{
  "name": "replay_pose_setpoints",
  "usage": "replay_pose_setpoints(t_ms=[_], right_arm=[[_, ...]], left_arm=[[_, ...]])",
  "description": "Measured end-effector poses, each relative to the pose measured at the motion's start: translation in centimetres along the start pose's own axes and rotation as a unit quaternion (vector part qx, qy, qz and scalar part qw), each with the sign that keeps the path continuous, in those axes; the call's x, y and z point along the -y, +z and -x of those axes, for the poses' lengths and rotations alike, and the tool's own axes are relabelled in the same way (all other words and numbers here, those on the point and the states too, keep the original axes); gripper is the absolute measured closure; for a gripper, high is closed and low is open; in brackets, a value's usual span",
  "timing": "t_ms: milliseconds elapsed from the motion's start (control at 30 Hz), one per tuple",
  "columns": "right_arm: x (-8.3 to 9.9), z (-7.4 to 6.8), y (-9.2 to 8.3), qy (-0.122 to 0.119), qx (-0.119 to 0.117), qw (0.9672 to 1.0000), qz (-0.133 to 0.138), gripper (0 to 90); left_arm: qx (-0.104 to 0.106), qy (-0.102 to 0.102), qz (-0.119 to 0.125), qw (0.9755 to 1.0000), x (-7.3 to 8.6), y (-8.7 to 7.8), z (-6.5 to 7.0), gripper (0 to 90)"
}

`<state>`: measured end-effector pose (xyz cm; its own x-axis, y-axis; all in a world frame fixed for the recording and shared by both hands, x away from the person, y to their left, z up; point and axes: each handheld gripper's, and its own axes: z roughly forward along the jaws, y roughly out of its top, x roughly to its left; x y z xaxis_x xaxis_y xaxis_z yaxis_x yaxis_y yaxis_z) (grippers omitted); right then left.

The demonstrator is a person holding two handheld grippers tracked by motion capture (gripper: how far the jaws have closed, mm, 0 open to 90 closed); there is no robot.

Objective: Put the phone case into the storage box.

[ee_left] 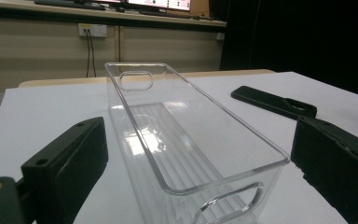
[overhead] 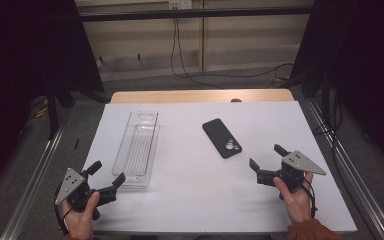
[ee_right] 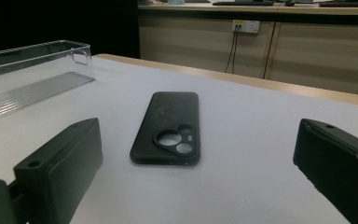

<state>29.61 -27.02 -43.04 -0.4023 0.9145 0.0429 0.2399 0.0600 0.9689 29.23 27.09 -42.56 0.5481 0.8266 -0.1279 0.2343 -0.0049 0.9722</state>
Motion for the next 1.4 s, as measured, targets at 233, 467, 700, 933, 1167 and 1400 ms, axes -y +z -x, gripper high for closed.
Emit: replay_pose_setpoints(t_ms=[233, 467, 700, 933, 1167, 1400], right_arm=[[-0.7, -0.4, 1.0, 0.003, -0.013, 0.9999, 0.000, 0.2], [-1.4, -0.9, 2.6, -0.003, -0.018, 0.9998, 0.007, 0.7], [-2.4, -1.1, 4.4, -0.001, -0.027, 0.9996, 0.008, 0.6], [-3.7, -0.6, 5.6, 0.000, -0.021, 0.9995, 0.023, 1.3], [-5.4, -0.3, 7.3, -0.002, -0.027, 0.9990, 0.037, 1.4], [-6.0, -0.1, 9.1, -0.008, -0.026, 0.9991, 0.032, 1.3]], left_arm=[[0.000, 0.004, -0.004, 1.0000, 0.1, 0.0, 0.0, 3.8], [-0.002, 0.003, -0.004, 1.0000, 0.1, 0.0, -0.2, 3.8], [-0.004, 0.001, -0.004, 1.0000, 0.1, -0.1, -0.3, 3.7], [-0.004, 0.000, -0.002, 1.0000, 0.2, -0.1, -0.3, 3.7], [-0.004, 0.003, -0.004, 1.0000, 0.2, -0.1, -0.3, 3.7], [-0.004, 0.003, -0.004, 1.0000, 0.2, -0.1, -0.3, 3.7]])
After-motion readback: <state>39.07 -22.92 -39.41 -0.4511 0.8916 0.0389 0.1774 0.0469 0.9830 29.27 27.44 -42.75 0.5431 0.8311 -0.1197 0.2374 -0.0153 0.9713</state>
